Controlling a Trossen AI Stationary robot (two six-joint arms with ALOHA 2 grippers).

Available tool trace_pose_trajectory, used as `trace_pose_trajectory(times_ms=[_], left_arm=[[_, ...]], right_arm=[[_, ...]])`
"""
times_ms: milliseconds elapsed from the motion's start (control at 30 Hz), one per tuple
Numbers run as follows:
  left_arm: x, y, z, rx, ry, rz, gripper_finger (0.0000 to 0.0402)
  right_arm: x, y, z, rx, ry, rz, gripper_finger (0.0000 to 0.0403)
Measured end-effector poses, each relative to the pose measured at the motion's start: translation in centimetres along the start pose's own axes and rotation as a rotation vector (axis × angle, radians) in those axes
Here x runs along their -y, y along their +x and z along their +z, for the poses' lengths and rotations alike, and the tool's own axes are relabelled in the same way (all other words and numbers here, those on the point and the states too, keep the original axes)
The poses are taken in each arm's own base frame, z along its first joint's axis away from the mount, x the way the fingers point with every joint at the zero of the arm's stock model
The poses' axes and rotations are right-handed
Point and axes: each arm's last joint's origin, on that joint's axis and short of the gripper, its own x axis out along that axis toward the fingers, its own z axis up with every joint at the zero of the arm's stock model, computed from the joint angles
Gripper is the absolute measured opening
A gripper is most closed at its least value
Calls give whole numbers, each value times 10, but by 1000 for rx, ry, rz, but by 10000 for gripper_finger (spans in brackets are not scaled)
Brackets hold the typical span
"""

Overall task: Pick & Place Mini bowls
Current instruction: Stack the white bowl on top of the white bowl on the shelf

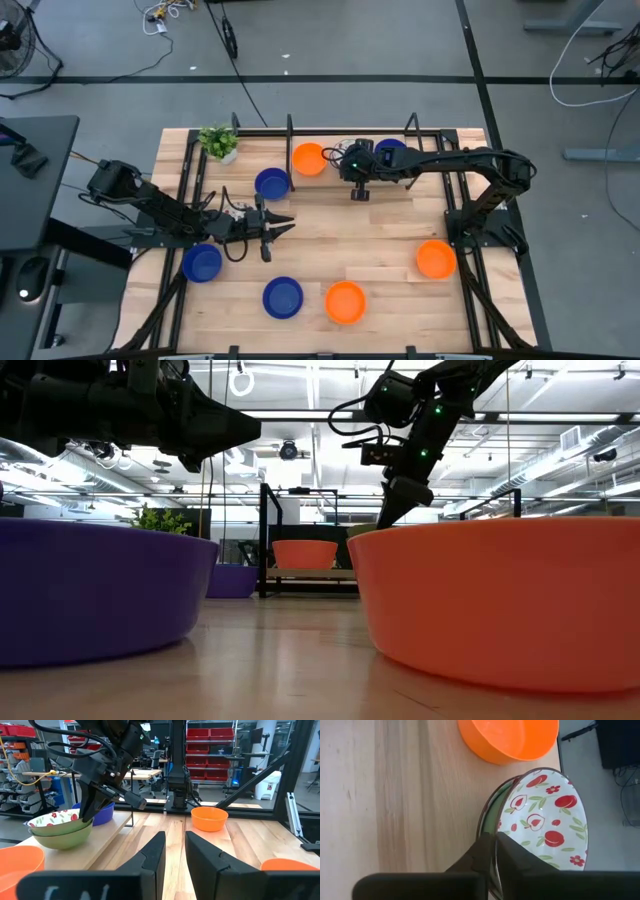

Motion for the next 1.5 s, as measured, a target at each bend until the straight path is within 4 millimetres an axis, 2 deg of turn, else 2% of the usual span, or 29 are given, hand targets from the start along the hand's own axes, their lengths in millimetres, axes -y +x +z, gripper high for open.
trace_pose_trajectory(times_ms=[167, 333, 467, 567, 700, 933, 1100, 1233, 1500], left_arm=[[0, 0, 0, 0, 0, 0, 78], [0, 0, 0, 0, 0, 0, 78], [0, 0, 0, 0, 0, 0, 78], [0, 0, 0, 0, 0, 0, 78], [0, 0, 0, 0, 0, 0, 78], [0, 0, 0, 0, 0, 0, 78], [0, 0, 0, 0, 0, 0, 78], [0, 0, 0, 0, 0, 0, 78], [0, 0, 0, 0, 0, 0, 78]], right_arm=[[0, 0, 0, 1, 7, 1, 60], [0, -1, 0, 4, -11, 18, 105], [2, -9, 1, 29, -9, 9, 137], [6, -17, 2, 65, 18, 1, 144], [7, -21, 6, 114, 55, 23, 118], [5, -18, 8, 152, 71, 95, 9], [9, -13, 7, 143, 108, 90, 18], [13, -10, 5, 134, 121, 83, 4], [13, 0, 3, 106, 123, 86, 6]])
